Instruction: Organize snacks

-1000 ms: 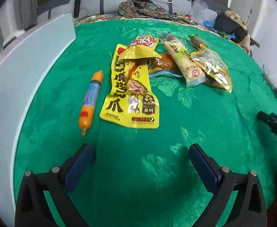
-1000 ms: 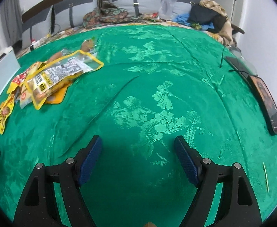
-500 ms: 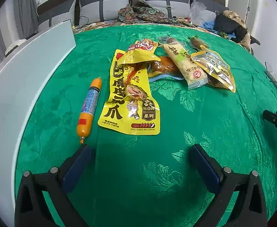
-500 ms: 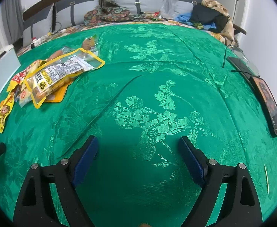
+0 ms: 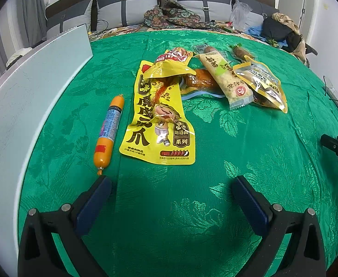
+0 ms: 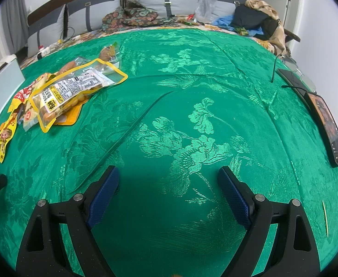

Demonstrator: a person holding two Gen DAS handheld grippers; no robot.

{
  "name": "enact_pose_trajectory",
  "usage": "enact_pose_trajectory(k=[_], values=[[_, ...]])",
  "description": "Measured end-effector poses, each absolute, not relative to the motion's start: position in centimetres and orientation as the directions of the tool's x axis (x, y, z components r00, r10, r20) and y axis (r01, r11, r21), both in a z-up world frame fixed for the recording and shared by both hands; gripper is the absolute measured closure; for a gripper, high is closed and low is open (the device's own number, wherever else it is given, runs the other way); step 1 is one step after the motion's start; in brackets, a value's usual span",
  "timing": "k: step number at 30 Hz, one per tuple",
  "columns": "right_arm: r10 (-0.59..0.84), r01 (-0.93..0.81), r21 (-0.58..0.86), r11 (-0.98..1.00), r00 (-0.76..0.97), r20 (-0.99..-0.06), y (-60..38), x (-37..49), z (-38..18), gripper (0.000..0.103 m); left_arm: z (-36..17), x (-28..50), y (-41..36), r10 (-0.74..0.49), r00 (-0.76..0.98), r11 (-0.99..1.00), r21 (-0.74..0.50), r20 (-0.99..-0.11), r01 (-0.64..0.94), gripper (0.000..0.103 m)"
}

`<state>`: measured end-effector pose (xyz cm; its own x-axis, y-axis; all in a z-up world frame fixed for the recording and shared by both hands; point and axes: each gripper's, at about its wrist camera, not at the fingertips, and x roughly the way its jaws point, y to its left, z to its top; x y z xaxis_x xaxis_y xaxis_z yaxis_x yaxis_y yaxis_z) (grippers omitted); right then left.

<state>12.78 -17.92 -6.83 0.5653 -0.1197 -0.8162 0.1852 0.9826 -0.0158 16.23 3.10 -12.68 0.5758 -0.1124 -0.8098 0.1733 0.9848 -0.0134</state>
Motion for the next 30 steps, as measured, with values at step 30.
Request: enact_pose_trajectory(k=[30], values=[[-0.119, 0.186, -0.015, 0.983, 0.565, -0.816, -17.93, 12.8, -6.8, 0.013, -12.59, 15.94, 3.23, -0.113, 0.576, 0.985, -0.015, -0.809, 0.172, 0.0]])
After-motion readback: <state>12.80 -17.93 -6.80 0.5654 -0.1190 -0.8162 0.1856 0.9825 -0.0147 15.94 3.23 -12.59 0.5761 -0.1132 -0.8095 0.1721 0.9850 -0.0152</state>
